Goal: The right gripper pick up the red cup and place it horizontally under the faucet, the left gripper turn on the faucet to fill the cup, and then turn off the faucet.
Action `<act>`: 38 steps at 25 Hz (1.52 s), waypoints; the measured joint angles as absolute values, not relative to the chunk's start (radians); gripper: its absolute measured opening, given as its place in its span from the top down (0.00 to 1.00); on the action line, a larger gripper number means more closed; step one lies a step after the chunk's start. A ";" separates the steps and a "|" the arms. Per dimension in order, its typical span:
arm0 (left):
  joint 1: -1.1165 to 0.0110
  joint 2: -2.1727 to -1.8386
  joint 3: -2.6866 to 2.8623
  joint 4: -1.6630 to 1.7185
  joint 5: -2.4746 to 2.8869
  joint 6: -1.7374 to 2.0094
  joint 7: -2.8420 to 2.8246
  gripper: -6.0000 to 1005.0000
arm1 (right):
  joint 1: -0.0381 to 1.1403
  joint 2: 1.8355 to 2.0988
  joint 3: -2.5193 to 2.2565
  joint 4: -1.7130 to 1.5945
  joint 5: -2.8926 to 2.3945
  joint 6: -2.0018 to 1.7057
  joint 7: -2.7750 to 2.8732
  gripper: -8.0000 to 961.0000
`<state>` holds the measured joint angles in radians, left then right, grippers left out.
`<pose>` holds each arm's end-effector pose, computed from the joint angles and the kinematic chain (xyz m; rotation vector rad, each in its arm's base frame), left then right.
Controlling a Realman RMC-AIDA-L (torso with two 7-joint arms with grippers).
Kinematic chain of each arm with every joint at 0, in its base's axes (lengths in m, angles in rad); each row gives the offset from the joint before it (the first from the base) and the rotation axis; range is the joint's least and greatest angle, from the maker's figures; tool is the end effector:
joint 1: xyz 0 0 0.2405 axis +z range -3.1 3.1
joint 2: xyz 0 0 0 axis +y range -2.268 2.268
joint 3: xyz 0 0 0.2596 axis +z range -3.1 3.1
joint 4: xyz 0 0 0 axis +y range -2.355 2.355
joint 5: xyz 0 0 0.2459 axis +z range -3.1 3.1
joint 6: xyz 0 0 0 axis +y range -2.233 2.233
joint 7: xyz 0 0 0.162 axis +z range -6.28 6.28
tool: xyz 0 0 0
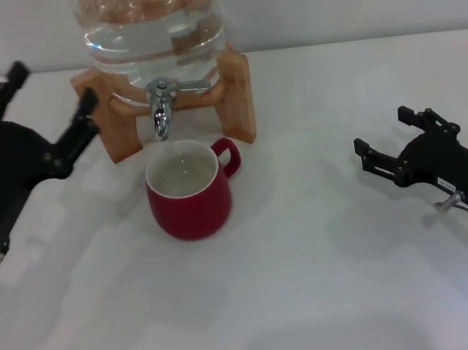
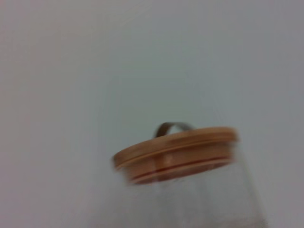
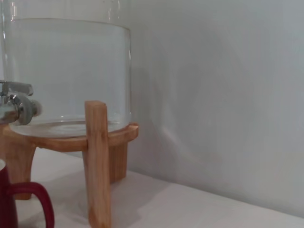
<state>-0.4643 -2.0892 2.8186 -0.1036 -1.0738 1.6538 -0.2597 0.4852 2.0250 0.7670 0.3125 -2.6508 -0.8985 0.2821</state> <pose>-0.3175 0.3282 -0.0108 -1.8009 -0.1039 -0.9381 0.3089 0.3786 -0.1037 -2.0758 0.5174 0.6197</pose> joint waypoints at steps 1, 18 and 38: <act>-0.453 -2.089 2.817 -0.088 -1.091 1.642 -0.248 0.13 | 0.487 2.025 0.769 0.312 -2.651 -0.899 0.282 0.09; -0.422 -2.083 2.817 -0.017 -1.231 1.446 -0.279 0.13 | 0.506 2.026 0.804 0.302 -2.651 -0.908 0.282 0.09; -0.406 -2.087 2.828 0.021 -1.225 1.428 -0.339 0.13 | 0.471 2.026 0.753 0.307 -2.665 -1.142 0.281 0.09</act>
<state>-0.4065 -2.0865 2.8283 0.0214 -1.2250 1.4283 -0.3390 0.4706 2.0258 0.7535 0.3068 -2.6649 -1.1416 0.2812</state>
